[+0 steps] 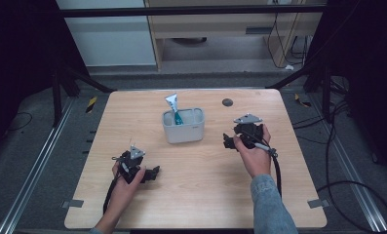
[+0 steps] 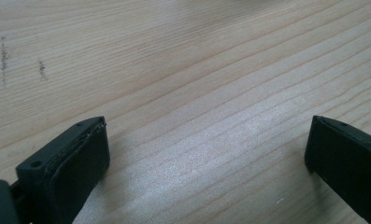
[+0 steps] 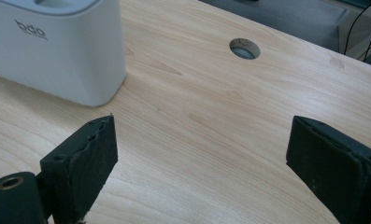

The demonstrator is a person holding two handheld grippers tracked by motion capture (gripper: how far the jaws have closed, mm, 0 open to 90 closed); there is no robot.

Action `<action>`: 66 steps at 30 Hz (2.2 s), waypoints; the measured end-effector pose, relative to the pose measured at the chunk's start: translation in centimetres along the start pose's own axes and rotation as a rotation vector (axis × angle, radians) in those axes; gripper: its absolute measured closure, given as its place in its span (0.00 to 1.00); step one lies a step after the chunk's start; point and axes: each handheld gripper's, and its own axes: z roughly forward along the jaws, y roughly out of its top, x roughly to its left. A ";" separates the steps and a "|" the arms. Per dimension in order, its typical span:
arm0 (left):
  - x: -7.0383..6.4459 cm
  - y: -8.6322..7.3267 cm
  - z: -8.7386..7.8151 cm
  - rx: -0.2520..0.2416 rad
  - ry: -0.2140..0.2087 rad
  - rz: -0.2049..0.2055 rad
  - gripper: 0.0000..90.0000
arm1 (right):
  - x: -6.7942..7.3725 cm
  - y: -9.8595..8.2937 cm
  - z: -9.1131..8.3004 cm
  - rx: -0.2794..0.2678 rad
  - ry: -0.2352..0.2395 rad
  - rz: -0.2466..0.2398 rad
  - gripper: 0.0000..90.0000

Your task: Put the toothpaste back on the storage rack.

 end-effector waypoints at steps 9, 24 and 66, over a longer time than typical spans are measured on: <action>0.0 0.0 0.0 0.000 0.000 0.000 0.00 | -1.9 -2.4 0.4 0.020 -0.018 0.087 0.10; 0.0 0.0 0.0 0.000 0.000 0.000 0.00 | -2.3 -5.5 1.3 0.048 -0.024 0.113 0.10; 0.0 0.0 0.0 -0.001 -0.001 0.000 0.00 | -1.3 -8.3 4.7 0.105 -0.006 0.183 0.06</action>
